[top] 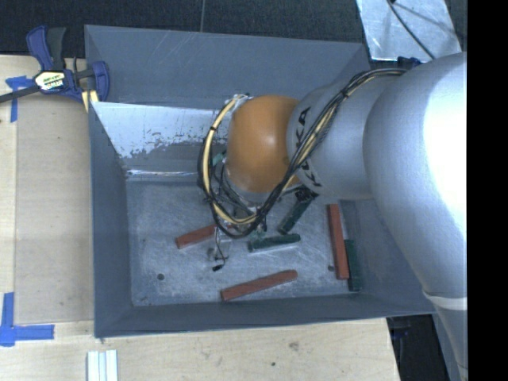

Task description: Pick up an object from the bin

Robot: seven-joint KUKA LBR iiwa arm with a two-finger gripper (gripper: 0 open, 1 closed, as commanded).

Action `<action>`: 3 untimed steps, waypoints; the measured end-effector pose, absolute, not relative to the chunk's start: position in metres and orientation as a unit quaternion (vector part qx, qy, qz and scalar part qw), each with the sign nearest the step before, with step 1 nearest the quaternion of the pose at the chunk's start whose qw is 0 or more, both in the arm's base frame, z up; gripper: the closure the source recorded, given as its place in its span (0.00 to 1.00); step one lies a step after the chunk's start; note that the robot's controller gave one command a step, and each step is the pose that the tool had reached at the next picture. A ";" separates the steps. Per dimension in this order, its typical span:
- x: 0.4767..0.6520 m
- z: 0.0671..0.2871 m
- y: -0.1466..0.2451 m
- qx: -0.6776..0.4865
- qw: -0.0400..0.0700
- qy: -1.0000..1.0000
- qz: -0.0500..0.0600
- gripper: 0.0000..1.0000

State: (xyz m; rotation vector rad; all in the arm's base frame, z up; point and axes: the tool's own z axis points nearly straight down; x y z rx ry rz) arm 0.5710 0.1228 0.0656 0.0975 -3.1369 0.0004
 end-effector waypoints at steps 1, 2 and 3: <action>0.572 0.102 0.131 0.027 -0.003 -1.000 -0.001 0.00; 0.577 0.100 0.129 0.005 -0.004 -1.000 -0.001 0.00; 0.569 0.069 0.125 -0.020 0.000 -1.000 0.000 0.00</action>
Offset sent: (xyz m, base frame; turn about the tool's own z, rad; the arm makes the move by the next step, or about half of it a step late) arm -0.0013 0.0079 0.0344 0.0100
